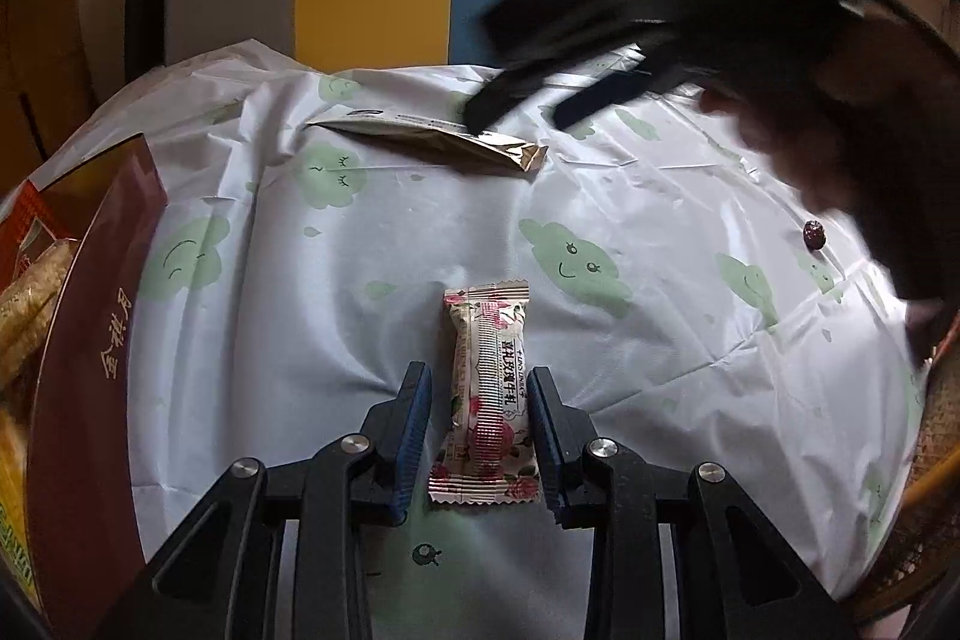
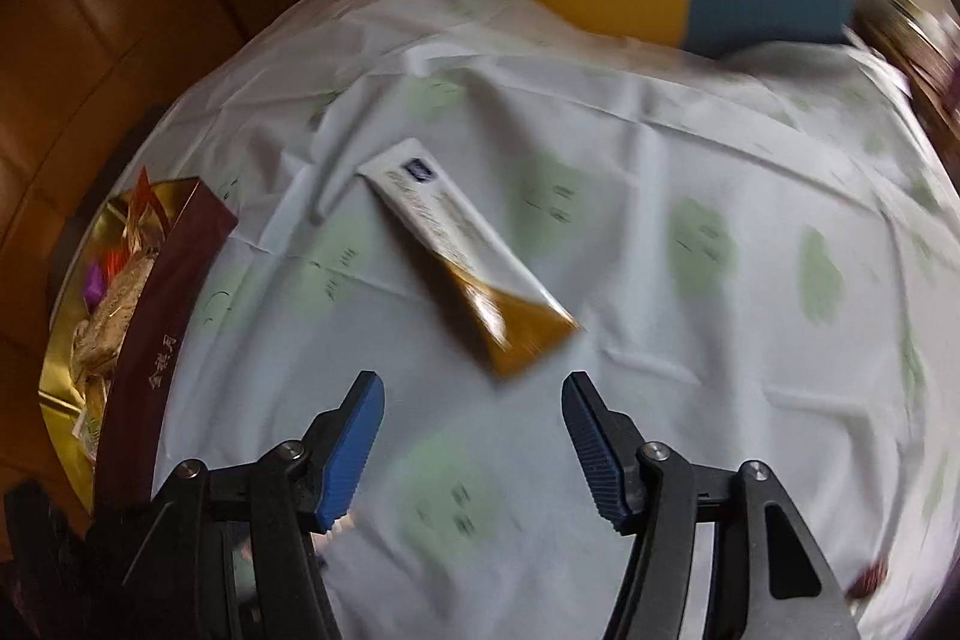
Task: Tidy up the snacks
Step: 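Hold the pink-floral candy in the left tool while the right tool grasps the milk-powder stick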
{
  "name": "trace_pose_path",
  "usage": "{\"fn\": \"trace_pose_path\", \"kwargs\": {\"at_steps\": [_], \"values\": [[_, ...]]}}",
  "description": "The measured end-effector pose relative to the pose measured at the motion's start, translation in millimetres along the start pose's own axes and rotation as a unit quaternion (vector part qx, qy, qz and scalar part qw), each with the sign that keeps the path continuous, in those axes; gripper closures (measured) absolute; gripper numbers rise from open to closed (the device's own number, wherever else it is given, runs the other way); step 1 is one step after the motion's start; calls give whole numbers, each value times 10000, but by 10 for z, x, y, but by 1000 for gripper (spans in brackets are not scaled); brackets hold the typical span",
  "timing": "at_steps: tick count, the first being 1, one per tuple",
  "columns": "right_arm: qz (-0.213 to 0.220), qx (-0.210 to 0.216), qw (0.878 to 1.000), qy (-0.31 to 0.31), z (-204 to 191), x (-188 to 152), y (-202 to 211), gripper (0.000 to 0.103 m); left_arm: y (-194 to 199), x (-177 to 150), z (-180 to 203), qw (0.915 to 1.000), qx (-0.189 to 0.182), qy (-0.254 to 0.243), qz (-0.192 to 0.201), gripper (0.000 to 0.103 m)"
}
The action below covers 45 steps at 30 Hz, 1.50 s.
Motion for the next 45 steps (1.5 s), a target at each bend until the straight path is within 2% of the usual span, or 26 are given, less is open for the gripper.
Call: {"fn": "trace_pose_path", "kwargs": {"at_steps": [5, 9, 14, 15, 16, 17, 22, 29, 32, 35, 38, 40, 45], "values": [[-388, -177, 9981, 454, -56, 340, -392, 40, 4, 6, -19, 9999, -127, 86, 7, 70], [-587, -545, 9941, 728, 42, 503, -589, 40, 17, 3, -17, 9998, -149, 117, 59, 70], [-837, -372, 9931, 736, 88, 507, -792, 41, 27, -5, -12, 9998, -141, 100, 115, 70], [-757, -302, 9943, 682, 91, 508, -790, 57, 31, -9, -9, 9998, -137, 94, 125, 70], [-660, -295, 9954, 623, 103, 511, -759, 68, 32, -9, -9, 9998, -136, 90, 133, 70], [-629, -358, 9956, 596, 118, 497, -720, 70, 35, -12, -8, 9998, -131, 75, 147, 70], [-534, -538, 9949, 667, 125, 280, -402, 73, 54, -36, -6, 9997, -116, 47, 189, 70], [-846, -686, 9938, 203, 393, -539, 37, 73, 56, -38, 7, 9997, -72, 6, 213, 70], [-1109, -761, 9909, 53, 484, -903, 82, 73, 57, -38, 13, 9998, -46, -12, 201, 70], [-1174, -601, 9911, -186, 542, -1143, 55, 70, 50, -29, 14, 9999, -55, 16, 162, 70], [-1025, -489, 9927, -415, 612, -1157, 79, 69, 36, -11, 13, 9999, -40, 9, 118, 70], [-934, -489, 9932, -492, 669, -1110, 82, 60, 31, -2, 15, 9999, -51, 29, 82, 70], [-887, -467, 9933, -582, 785, -1047, 68, 60, 24, 8, 10, 9999, -65, 79, -15, 70]]}}
Point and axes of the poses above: each gripper's, at about its wrist camera, not at the fingertips, and y roughly against the way its jaws point, z to its right, x to its top, the point moved 10 cm from there along -y, roughly the way its jaws point, and after that the axes turned 12 degrees about y, right-handed, at the moved point
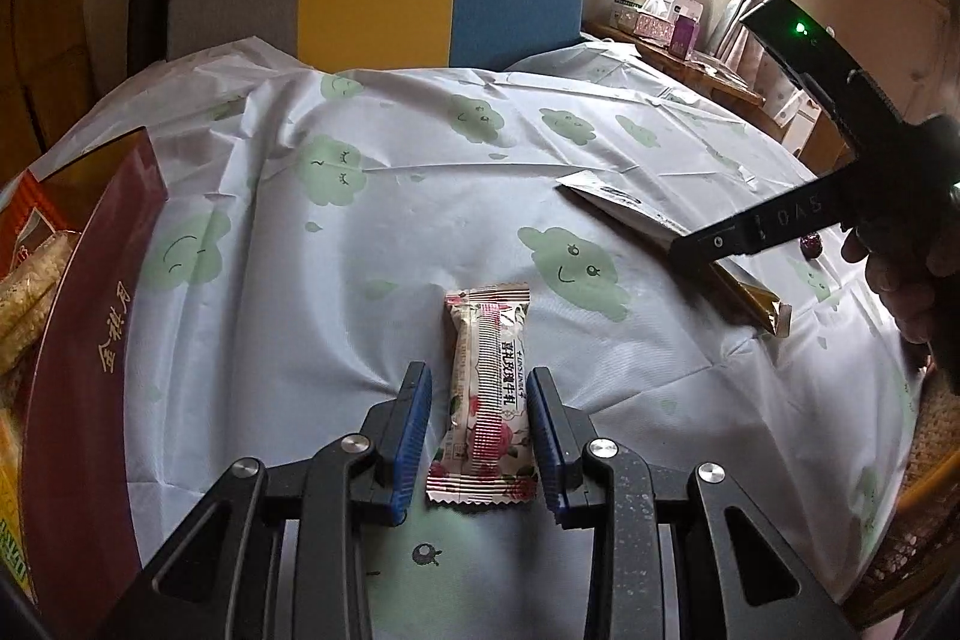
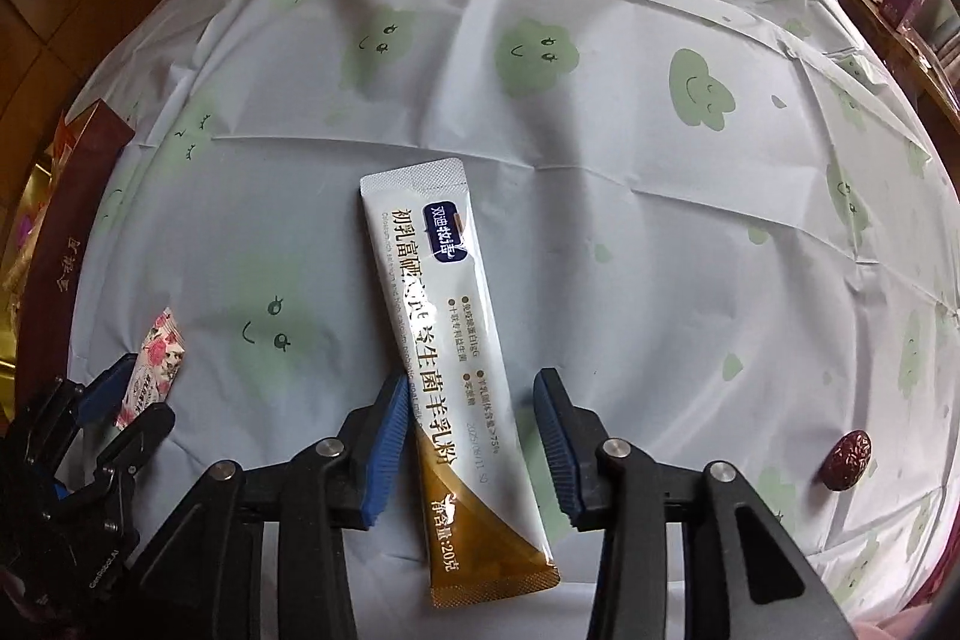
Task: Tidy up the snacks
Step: 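Hold the pink-floral candy in the left tool while the right tool grasps the milk-powder stick, then carry the pink-floral candy over the gold tray and open the left tool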
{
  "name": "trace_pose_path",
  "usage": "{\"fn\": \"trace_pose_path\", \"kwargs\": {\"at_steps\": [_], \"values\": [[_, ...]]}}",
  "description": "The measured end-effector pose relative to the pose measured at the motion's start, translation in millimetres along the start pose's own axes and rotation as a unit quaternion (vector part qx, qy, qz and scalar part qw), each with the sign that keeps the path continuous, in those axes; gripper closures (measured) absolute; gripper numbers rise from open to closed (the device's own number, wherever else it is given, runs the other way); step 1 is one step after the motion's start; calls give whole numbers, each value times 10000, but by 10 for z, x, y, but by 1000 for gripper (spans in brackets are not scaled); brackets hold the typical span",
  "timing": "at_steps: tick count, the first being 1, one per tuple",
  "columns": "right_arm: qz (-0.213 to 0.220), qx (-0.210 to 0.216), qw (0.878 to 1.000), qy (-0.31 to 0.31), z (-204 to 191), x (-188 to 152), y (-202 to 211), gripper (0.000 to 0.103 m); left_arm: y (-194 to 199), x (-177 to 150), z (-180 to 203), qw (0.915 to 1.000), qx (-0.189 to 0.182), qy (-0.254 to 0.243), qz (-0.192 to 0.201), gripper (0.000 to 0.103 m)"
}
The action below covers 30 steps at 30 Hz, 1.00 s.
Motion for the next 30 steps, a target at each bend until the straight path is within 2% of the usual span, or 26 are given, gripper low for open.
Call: {"fn": "trace_pose_path", "kwargs": {"at_steps": [4, 8, 10, 13, 17, 22, 27, 30], "values": [[-92, -139, 9997, 151, -16, -42, -34, 60, -1, 15, -13, 9998, -87, 148, -90, 70], [-77, -209, 9995, 206, -16, -52, -24, 63, 0, 22, 0, 9998, -17, 174, -128, 71], [-70, -253, 9993, 272, -155, -93, 5, 67, 3, 25, -24, 9997, 119, 155, -118, 78], [-71, -285, 9991, 306, -232, -135, 41, 67, 14, 35, -47, 9995, 155, 226, -174, 81], [-37, -156, 9996, 214, -231, -161, 23, 67, 51, 3, -3, 9993, 248, 197, -216, 81], [13, -285, 9988, 403, -188, -198, 53, 67, 171, -17, 114, 9996, 241, 50, -167, 81], [25, -489, 9969, 616, -247, -210, 73, 67, 327, 6, 117, 9995, 254, 105, -127, 81], [30, -473, 9971, 593, -266, -223, 71, 67, 412, 44, 98, 9995, 251, 181, -91, 81]]}}
Point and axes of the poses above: each gripper's, at about its wrist camera, not at the fingertips, and y roughly against the way its jaws point, z to its right, x to its top, the point moved 10 cm from there along -y, roughly the way its jaws point, and after that the axes turned 12 degrees about y, right-handed, at the moved point
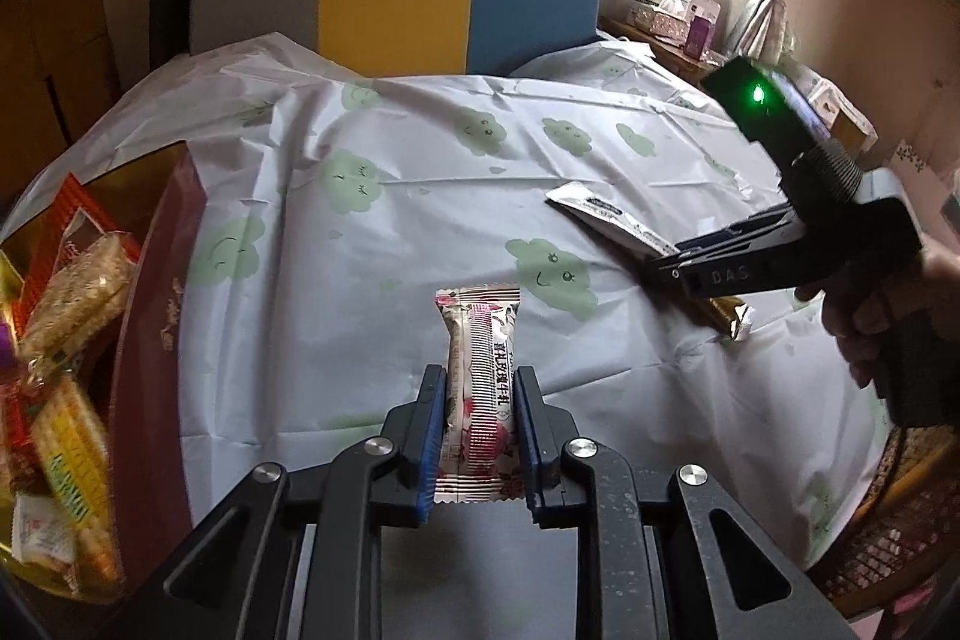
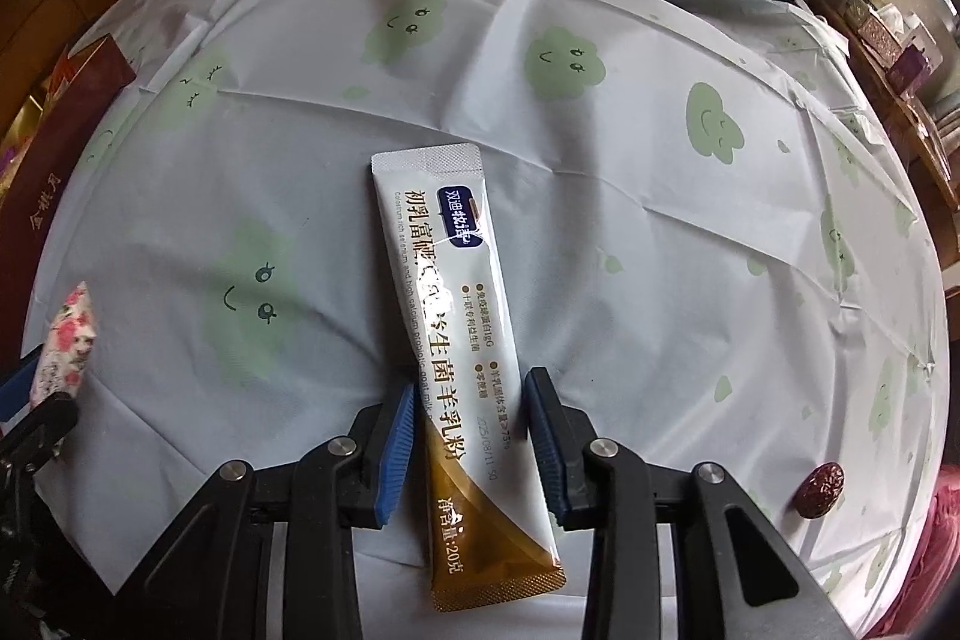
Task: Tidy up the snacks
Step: 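Carry the pink-floral candy over the gold tray and open the left tool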
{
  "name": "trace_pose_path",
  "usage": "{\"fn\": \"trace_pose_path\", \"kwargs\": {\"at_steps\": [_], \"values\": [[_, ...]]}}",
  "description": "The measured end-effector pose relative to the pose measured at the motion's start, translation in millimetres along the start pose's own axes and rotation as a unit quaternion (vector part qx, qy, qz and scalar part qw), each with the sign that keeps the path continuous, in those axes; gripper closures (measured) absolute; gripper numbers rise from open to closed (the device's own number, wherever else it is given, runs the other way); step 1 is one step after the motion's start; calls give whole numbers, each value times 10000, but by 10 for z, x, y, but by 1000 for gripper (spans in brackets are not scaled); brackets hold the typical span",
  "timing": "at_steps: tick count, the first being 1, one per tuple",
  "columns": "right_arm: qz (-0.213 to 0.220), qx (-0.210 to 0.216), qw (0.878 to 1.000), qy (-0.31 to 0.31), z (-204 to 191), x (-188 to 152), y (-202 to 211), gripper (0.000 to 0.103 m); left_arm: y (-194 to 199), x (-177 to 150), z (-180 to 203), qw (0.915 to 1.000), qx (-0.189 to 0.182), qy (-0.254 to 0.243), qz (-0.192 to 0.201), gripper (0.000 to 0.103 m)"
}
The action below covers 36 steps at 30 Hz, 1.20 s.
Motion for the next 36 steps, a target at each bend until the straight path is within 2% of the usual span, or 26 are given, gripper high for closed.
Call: {"fn": "trace_pose_path", "kwargs": {"at_steps": [7, 14, 24, 27, 36], "values": [[18, -34, 10000, 59, -6, -13, 33, 67, 267, 166, -159, 9993, 5, 290, 240, 81], [57, -134, 9997, 175, -65, -33, 86, 67, 555, 391, -589, 9951, 290, 727, 599, 81], [86, -251, 9992, 298, -200, -38, 12, 67, 900, 472, -1530, 9760, 1201, 1508, 1011, 80], [93, -270, 9991, 308, -230, -51, 42, 67, 962, 444, -1730, 9711, 1369, 1647, 1056, 80], [113, -264, 9992, 287, -248, -70, 79, 67, 1024, 380, -2121, 9616, 1548, 1998, 1071, 80]]}}
Point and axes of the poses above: each gripper's, at about its wrist camera, not at the fingertips, and y roughly against the way its jaws point, z to its right, x to its top, the point moved 10 cm from there along -y, roughly the way its jaws point, and after that the axes turned 12 degrees about y, right-handed, at the moved point
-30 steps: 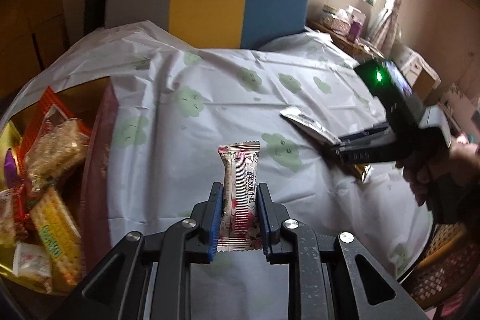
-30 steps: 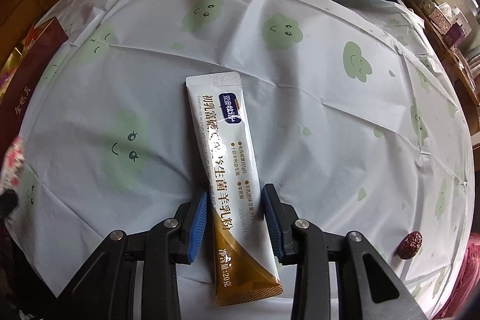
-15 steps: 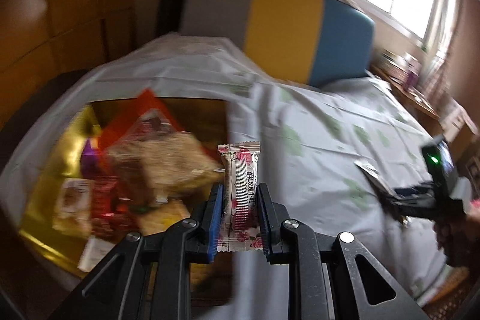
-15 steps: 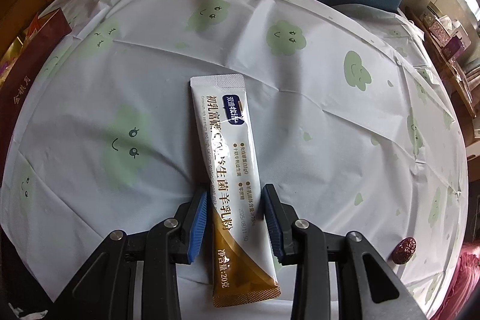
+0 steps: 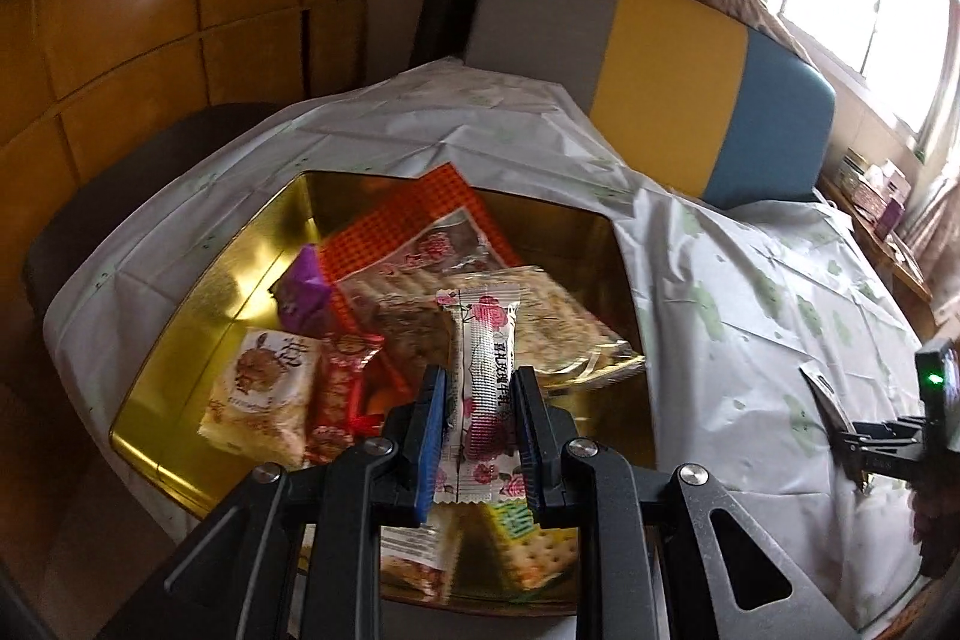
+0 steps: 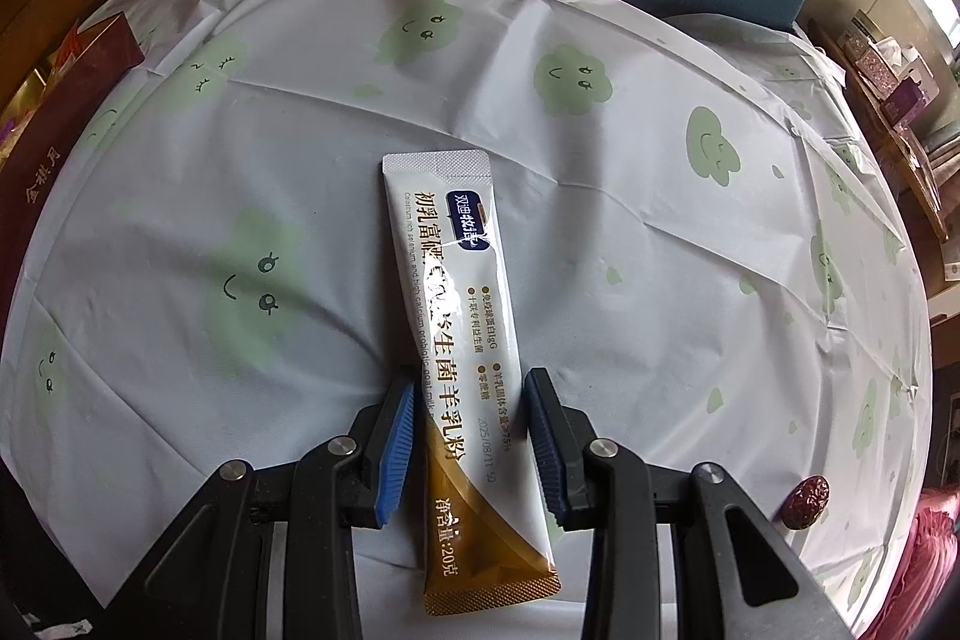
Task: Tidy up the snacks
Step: 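Carry the pink-floral candy over the gold tray and open the left tool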
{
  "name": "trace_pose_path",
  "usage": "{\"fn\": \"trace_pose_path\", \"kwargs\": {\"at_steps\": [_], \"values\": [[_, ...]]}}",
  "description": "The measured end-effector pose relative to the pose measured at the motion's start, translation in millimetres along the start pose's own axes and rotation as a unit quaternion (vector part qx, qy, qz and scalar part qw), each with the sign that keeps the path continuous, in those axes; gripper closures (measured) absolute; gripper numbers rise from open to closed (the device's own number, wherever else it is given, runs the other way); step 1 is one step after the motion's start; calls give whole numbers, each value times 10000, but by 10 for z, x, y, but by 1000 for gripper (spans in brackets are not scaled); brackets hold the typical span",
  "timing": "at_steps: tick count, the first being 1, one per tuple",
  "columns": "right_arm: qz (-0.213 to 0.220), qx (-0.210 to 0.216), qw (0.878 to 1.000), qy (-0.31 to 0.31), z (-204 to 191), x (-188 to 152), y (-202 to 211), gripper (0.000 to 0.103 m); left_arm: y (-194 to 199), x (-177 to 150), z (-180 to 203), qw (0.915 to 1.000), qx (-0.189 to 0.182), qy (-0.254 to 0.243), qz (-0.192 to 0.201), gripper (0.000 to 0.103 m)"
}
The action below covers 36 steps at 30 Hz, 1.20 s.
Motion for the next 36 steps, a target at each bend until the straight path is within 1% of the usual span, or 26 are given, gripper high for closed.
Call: {"fn": "trace_pose_path", "kwargs": {"at_steps": [12, 15, 22, 29, 32, 36], "values": [[1, 5, 10000, 4, 18, -3, -1, 67, -197, -20, -349, 9987, 352, 308, -200, 79], [2, 7, 10000, 3, 12, -4, 2, 67, -245, -45, -400, 9983, 449, 293, -213, 79], [0, -23, 10000, 48, 14, -1, 10, 67, -241, -45, -375, 9986, 445, 220, -161, 79], [-2, -37, 10000, 66, -1, 4, 13, 67, -247, -83, -376, 9985, 442, 270, -198, 79], [-3, -31, 10000, 54, -1, 5, 14, 67, -251, -106, -372, 9985, 395, 300, -240, 79], [-1, -21, 10000, 50, 2, 5, 15, 67, -205, -122, -293, 9993, 302, 158, -172, 79]]}}
Point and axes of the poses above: each gripper's, at about its wrist camera, not at the fingertips, and y roughly against the way its jaws point, z to its right, x to its top, the point moved 10 cm from there along -y, roughly the way its jaws point, and after that the axes turned 12 degrees about y, right-handed, at the moved point
